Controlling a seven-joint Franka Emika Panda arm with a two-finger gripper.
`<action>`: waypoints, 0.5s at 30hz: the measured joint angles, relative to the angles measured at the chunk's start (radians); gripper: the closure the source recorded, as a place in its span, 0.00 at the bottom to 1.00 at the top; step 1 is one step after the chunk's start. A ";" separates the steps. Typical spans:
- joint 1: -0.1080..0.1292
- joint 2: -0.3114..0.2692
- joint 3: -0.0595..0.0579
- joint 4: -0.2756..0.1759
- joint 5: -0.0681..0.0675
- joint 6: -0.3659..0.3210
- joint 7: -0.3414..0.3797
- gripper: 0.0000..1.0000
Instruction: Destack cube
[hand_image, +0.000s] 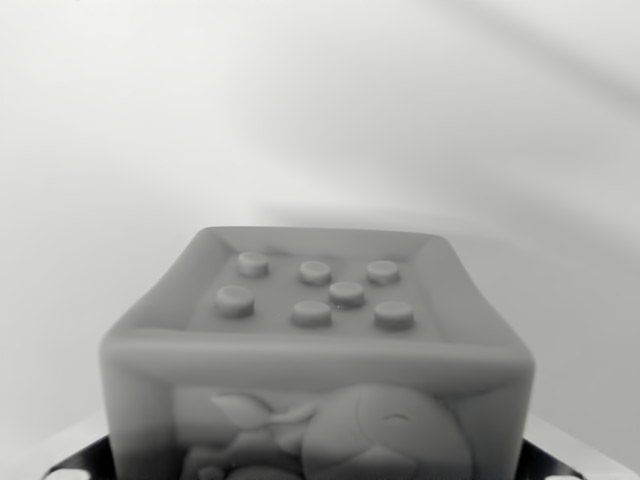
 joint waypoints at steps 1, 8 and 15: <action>0.000 0.006 0.000 0.002 0.000 0.005 0.000 1.00; -0.001 0.044 0.002 0.011 0.000 0.033 0.000 1.00; -0.004 0.070 0.004 0.019 0.000 0.051 0.000 1.00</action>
